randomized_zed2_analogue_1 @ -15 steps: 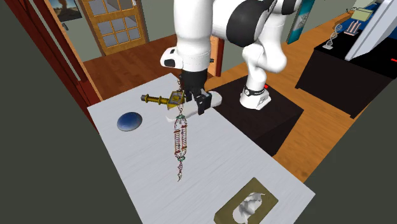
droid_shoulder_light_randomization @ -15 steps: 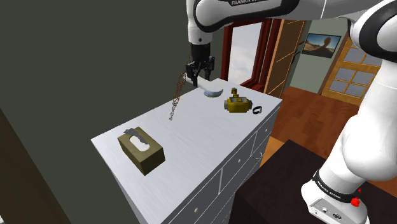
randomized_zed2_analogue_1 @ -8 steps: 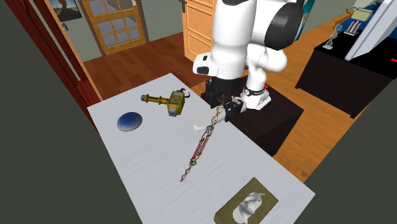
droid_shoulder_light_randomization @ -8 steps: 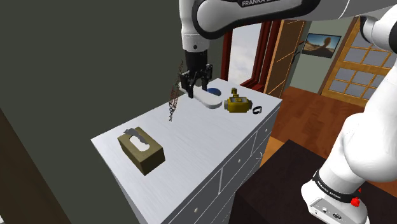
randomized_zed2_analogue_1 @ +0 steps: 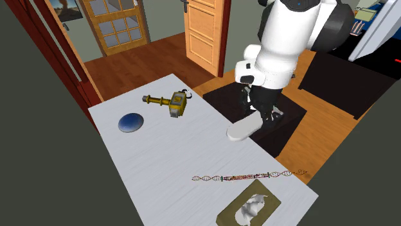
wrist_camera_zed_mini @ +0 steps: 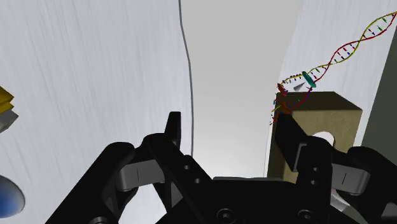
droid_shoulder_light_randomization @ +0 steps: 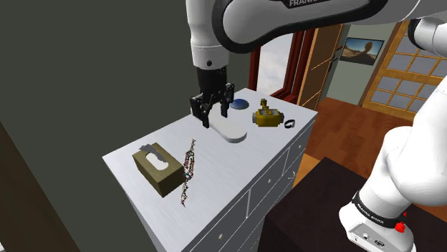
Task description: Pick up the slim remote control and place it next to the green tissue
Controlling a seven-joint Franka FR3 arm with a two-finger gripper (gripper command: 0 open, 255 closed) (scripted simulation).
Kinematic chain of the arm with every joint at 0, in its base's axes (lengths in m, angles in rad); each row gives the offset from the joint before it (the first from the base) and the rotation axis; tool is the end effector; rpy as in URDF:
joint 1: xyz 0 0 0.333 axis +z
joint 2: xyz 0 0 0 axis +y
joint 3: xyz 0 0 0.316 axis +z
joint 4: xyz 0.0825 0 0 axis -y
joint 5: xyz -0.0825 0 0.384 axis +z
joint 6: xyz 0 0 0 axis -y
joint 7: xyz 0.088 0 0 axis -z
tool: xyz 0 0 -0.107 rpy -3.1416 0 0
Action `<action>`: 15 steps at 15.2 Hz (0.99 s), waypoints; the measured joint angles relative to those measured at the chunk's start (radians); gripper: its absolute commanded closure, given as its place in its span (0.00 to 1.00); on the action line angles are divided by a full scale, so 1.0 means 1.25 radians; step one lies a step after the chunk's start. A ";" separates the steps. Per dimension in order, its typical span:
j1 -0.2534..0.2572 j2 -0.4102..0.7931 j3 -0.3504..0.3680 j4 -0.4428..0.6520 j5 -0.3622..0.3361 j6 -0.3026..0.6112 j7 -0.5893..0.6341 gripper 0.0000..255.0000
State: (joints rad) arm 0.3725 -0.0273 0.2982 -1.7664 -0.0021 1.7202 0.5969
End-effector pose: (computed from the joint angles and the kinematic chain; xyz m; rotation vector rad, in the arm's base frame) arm 0.4318 0.3446 0.5588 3.1194 0.1154 -0.0160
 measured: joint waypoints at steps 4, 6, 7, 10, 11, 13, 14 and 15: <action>0.036 -0.001 0.039 -0.002 0.003 0.001 0.075 1.00; 0.055 0.009 0.059 0.011 0.000 -0.003 0.113 1.00; 0.058 0.010 0.062 0.009 0.000 0.000 0.121 1.00; 0.062 0.012 0.066 -0.018 0.000 0.028 0.129 1.00; 0.062 0.013 0.067 -0.028 0.000 0.038 0.130 1.00; 0.062 0.012 0.066 -0.046 0.000 0.057 0.130 1.00; 0.062 0.015 0.067 -0.056 -0.001 0.068 0.131 1.00; 0.062 0.015 0.067 -0.067 -0.001 0.080 0.131 1.00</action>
State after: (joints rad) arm 0.4505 -0.0086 0.3815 -1.8507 -0.0037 1.8205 0.7606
